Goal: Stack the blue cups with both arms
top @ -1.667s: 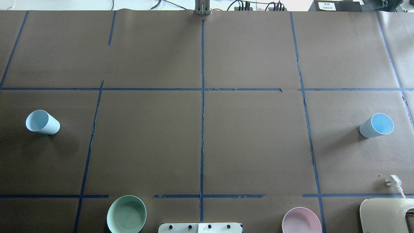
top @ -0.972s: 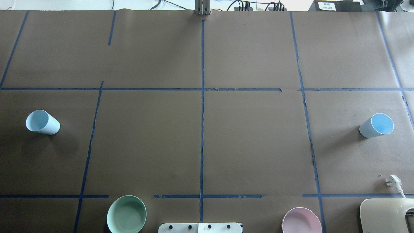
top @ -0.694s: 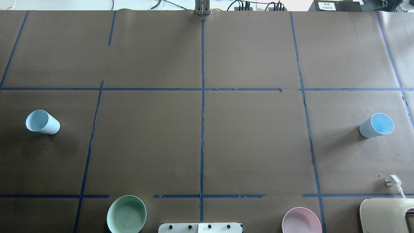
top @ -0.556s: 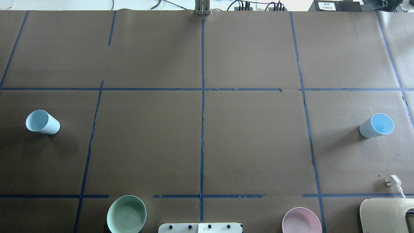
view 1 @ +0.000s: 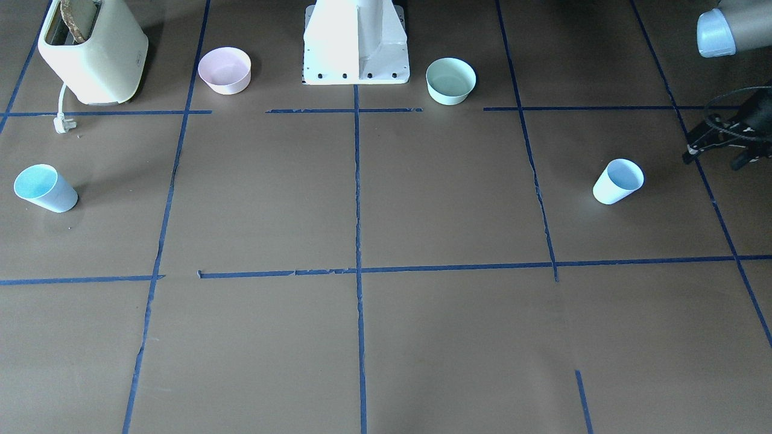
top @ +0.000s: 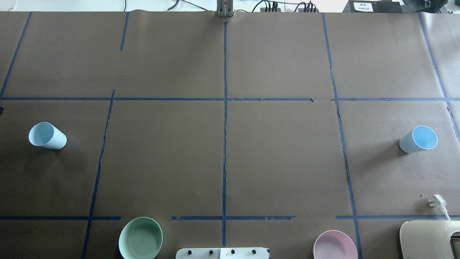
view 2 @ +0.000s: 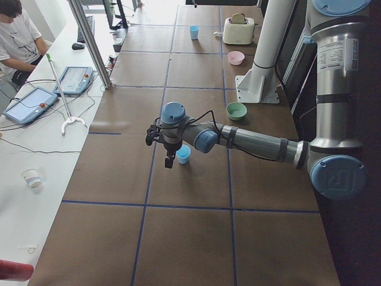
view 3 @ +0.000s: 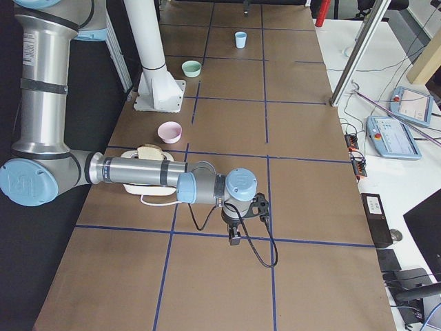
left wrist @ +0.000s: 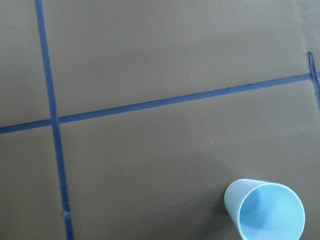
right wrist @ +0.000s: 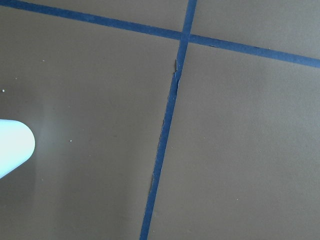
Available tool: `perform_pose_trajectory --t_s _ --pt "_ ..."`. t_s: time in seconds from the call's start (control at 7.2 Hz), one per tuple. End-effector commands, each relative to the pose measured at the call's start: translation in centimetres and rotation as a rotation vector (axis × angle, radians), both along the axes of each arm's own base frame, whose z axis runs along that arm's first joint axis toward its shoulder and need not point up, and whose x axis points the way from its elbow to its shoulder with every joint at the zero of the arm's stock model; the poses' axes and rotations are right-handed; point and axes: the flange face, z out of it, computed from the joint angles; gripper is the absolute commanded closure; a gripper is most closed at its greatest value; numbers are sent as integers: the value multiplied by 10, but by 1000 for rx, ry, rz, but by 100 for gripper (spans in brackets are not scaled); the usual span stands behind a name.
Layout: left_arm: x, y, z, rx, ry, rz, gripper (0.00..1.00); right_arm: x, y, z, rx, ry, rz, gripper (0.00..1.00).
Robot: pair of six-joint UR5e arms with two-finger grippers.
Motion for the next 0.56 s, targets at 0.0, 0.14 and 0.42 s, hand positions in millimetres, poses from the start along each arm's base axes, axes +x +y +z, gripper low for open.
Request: perform_pose_trajectory --t_s 0.0,0.14,0.42 --pt "63 14 3 -34 -44 -39 0 -1 0 1 -2 0 -1 0" --pt "80 19 13 -52 -61 -27 0 -1 0 1 -2 0 -1 0" --pt "102 28 35 -86 -86 20 0 0 0 2 -4 1 -1 0"
